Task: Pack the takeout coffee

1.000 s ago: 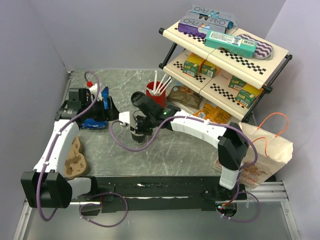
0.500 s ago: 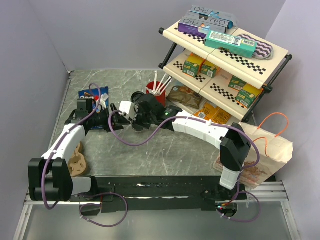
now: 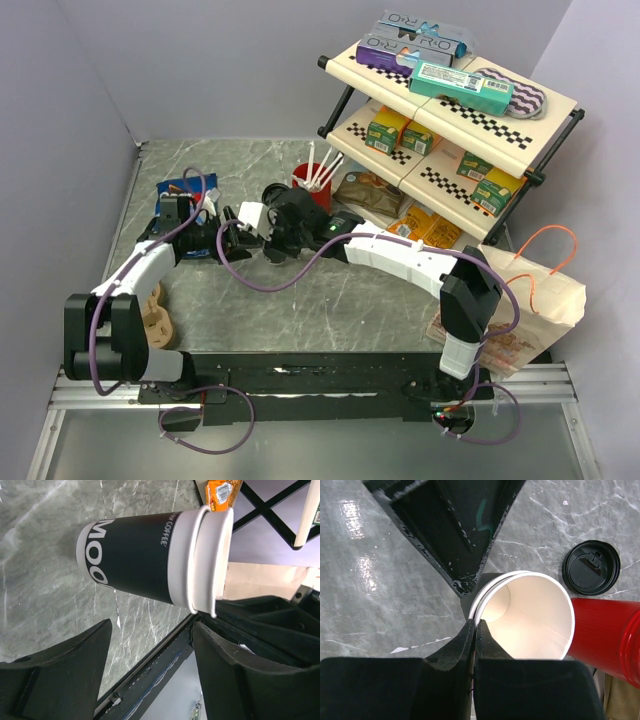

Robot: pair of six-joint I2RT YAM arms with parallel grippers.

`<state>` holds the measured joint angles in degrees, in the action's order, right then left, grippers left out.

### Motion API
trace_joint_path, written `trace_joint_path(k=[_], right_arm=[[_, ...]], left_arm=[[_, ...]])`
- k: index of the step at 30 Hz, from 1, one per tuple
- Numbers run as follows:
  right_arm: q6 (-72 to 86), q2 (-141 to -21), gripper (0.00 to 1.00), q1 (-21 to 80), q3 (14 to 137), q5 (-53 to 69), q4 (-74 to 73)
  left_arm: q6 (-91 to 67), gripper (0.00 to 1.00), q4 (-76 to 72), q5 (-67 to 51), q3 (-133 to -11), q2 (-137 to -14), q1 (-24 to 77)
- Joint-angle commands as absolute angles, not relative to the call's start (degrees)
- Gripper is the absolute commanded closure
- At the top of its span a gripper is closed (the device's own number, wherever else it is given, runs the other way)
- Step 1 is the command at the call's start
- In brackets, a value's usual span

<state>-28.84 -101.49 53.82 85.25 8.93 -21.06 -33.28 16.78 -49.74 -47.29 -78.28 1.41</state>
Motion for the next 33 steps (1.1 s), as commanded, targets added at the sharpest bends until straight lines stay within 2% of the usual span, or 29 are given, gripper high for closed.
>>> trace_joint_path(k=[1,14,21,33], right_arm=[[-27.7,-99.7,1.0,54.6,88.2,9.5,-19.6],[-28.1,-99.8,1.0,55.5,87.7,11.1,-18.3],[-27.8,-98.3,1.0,55.6,84.0,6.1,-9.1],[-29.0,-99.5,1.0,55.5,86.1,4.7,-8.8]], left_arm=[[-34.6,0.29,14.0,-51.6,-49.8,-79.3,1.1],[-35.1,0.29,14.8,-48.4,-51.2,-83.7,1.1],[-31.9,0.3,19.8,-42.7,-53.7,-87.7,1.1],[-30.3,0.3,21.3,-41.6,-53.8,-89.0,1.2]])
